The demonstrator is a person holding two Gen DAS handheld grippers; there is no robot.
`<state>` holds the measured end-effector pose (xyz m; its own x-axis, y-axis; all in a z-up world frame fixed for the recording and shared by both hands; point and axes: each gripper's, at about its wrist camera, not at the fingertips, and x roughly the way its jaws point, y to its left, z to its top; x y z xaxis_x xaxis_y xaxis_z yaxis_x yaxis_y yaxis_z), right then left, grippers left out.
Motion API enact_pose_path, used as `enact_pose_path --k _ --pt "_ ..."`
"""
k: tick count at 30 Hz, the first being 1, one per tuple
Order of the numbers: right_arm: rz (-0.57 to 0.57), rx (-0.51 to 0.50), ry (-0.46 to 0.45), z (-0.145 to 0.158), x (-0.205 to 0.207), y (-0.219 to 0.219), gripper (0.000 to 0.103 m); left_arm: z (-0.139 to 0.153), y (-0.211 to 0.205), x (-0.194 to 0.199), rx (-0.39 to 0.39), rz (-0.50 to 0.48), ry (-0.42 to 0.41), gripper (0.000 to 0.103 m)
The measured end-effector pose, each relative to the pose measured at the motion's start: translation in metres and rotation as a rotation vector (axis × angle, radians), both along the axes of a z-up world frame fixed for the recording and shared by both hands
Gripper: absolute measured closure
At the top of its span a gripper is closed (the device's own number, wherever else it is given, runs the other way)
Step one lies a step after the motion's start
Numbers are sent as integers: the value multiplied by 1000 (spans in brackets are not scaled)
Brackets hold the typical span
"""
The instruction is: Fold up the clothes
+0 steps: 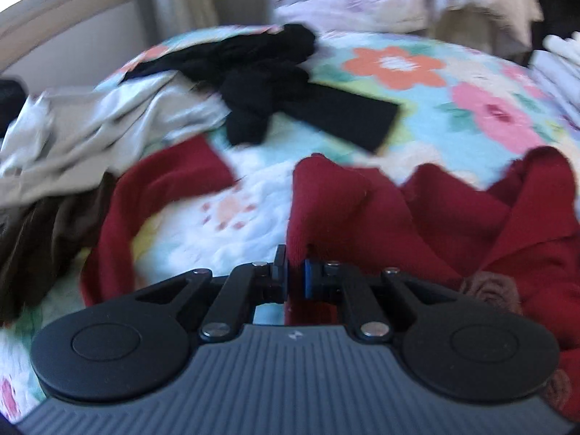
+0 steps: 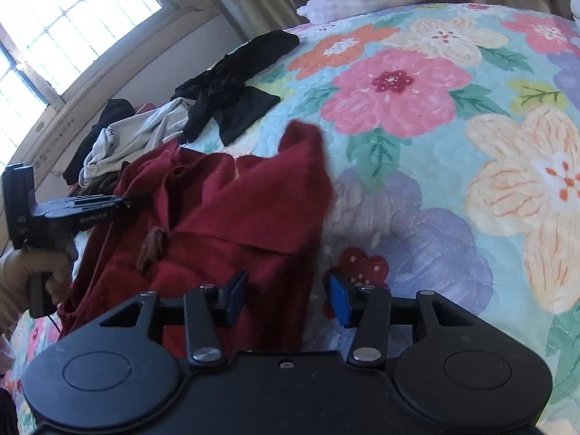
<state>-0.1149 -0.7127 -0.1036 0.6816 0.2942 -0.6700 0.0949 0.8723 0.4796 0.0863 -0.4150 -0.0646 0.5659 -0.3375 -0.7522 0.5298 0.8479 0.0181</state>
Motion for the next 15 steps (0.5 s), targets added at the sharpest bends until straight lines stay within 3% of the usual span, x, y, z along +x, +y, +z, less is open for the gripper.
enact_pose_path --k 1,3,5,10,12,14,15 --pt "1 -3 1 -1 1 0 48 -4 4 3 -27 27 21 94" --pt "-1 0 0 -3 2 0 48 -6 7 6 -53 77 31 81" --pt "-3 3 -1 -5 4 -1 48 -2 8 4 -63 107 19 79" --pt "-33 27 -34 -7 8 -7 48 10 5 -9 -15 75 -20 78" --pt "-35 31 -64 -11 20 -9 48 9 4 -14 -10 43 5 67" --pt "-21 40 -92 -17 33 -10 48 7 2 -17 -5 21 27 62" --pt "-12 20 -103 -17 37 -9 62 6 1 -18 0 13 42 67"
